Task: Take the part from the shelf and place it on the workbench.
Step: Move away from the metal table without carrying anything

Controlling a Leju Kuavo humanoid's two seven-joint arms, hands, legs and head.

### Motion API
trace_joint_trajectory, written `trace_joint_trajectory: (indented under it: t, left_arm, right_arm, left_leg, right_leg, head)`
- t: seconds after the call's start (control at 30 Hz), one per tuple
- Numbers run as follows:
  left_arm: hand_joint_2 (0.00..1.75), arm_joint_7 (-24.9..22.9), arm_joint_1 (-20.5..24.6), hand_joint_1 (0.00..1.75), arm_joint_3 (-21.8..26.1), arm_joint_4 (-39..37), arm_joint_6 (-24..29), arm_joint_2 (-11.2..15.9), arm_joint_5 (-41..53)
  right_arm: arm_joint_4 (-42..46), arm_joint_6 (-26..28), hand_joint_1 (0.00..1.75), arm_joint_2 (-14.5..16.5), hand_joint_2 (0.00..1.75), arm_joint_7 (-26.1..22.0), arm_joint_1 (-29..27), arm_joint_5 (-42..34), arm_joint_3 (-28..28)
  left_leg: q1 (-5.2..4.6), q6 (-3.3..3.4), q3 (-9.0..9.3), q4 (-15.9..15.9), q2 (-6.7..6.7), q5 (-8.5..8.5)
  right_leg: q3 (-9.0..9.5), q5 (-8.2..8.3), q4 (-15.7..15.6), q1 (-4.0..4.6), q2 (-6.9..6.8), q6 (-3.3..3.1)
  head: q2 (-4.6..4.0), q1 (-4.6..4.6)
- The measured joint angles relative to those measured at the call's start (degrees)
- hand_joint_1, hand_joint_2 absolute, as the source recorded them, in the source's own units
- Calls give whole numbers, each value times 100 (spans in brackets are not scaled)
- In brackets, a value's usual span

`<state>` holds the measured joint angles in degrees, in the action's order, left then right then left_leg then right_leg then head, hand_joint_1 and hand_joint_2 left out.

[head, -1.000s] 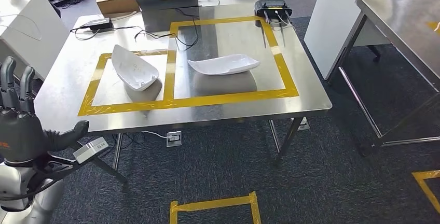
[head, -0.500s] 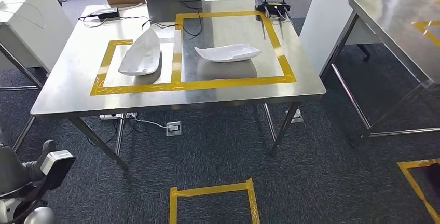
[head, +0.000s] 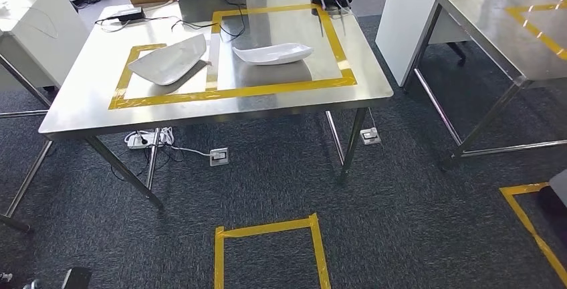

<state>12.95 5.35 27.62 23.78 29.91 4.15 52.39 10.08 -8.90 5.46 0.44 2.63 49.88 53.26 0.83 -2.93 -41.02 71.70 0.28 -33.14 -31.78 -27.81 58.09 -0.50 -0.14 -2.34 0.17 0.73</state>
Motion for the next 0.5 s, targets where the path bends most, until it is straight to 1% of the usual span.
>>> trace_joint_trajectory:
  t: [0.03, 0.07, 0.1, 0.13, 0.17, 0.2, 0.23, 0.27, 0.3, 0.33, 0.37, 0.4, 0.43, 0.47, 0.5]
  left_arm:
    - [0, -249, -50, 0, 136, -206, -313, -45, -165]
    - [0, -507, -98, 0, 267, -368, -572, -92, -346]
    - [0, -793, -136, 0, 413, -512, -785, -137, -543]
    - [0, -1065, -165, 0, 566, -632, -938, -185, -729]
    - [0, -1299, -183, 0, 727, -727, -1035, -234, -887]
    - [0, -1487, -197, 0, 888, -807, -1109, -287, -1010]
    - [0, -1609, -205, 0, 1024, -870, -1162, -338, -1081]
    - [0, -1708, -217, 0, 1148, -931, -1214, -390, -1120]
    - [0, -1781, -234, 0, 1242, -984, -1253, -436, -1136]
    - [0, -1823, -245, 0, 1313, -1028, -1279, -475, -1135]
    - [0, -1856, -255, 0, 1374, -1064, -1298, -514, -1132]
    - [0, -1873, -259, 0, 1422, -1089, -1305, -539, -1130]
    - [0, -1882, -258, 0, 1465, -1112, -1310, -565, -1127]
    - [0, -1888, -259, 0, 1504, -1131, -1311, -584, -1126]
    - [0, -1889, -260, 0, 1539, -1152, -1312, -599, -1125]
  right_arm:
    - [0, -15, 0, -7, 0, 39, -3, 24, 0]
    - [0, -28, 0, -13, 0, 59, -7, 35, 0]
    - [0, -38, 0, -17, 0, 60, -10, 31, 1]
    - [1, -44, 0, -22, 0, 50, -9, 17, 2]
    - [2, -41, 0, -32, 0, 36, -8, -2, 6]
    - [3, -36, 0, -43, 0, 39, -7, -16, 10]
    - [4, -29, 0, -55, 0, 62, -5, -17, 15]
    - [4, -23, 0, -65, 0, 107, -5, -13, 19]
    - [4, -21, 0, -72, 0, 157, -7, -5, 20]
    - [4, -20, 0, -77, 0, 196, -14, 1, 21]
    - [4, -20, 0, -79, 0, 223, -22, 4, 21]
    - [3, -23, 0, -81, 0, 233, -37, 8, 22]
    - [3, -26, 0, -81, 0, 241, -46, 12, 22]
    - [2, -30, 0, -81, 0, 244, -50, 15, 22]
    - [2, -34, 0, -81, 0, 243, -53, 19, 22]
  left_leg:
    - [4, -8, 31, 239, 0, -20]
    - [9, -9, 145, 281, -1, 90]
    - [18, -7, 358, 118, -1, 240]
    - [29, -3, 660, -226, -4, 312]
    - [26, 9, 990, -655, -13, 282]
    - [16, 36, 1229, -1010, -26, 209]
    - [1, 74, 1370, -1248, -39, 124]
    - [-24, 127, 1401, -1341, -46, 100]
    - [-34, 190, 1348, -1338, -42, 139]
    - [-37, 254, 1303, -1342, -27, 188]
    - [-39, 318, 1247, -1346, -13, 243]
    - [-37, 370, 1173, -1352, -1, 310]
    - [-43, 407, 1090, -1348, 6, 376]
    - [-58, 428, 1007, -1343, 6, 447]
    - [-77, 440, 915, -1333, 8, 522]
  right_leg:
    - [-100, 76, 8, 2, 1, 11]
    - [-195, 145, 19, 1, 1, 29]
    - [-286, 209, 36, -1, -1, 52]
    - [-364, 267, 61, -2, -4, 83]
    - [-426, 313, 86, 0, -7, 118]
    - [-460, 354, 99, 5, -13, 160]
    - [-473, 395, 104, 11, -22, 200]
    - [-479, 440, 90, 10, -30, 240]
    - [-480, 490, 71, 2, -36, 281]
    - [-502, 472, 86, -11, -34, 316]
    - [-537, 367, 148, -23, -29, 346]
    - [-599, 128, 334, -29, -23, 367]
    - [-680, -198, 627, -30, -16, 378]
    - [-760, -508, 996, -28, -10, 380]
    - [-815, -729, 1367, -21, -5, 374]
  head:
    - [0, 1]
    - [0, 1]
    - [0, 0]
    - [0, -1]
    - [0, 1]
    - [0, -6]
    - [0, -12]
    - [0, -22]
    - [-1, -32]
    - [-1, -36]
    - [-1, -39]
    - [-1, -41]
    - [0, -46]
    - [0, -51]
    - [0, -55]
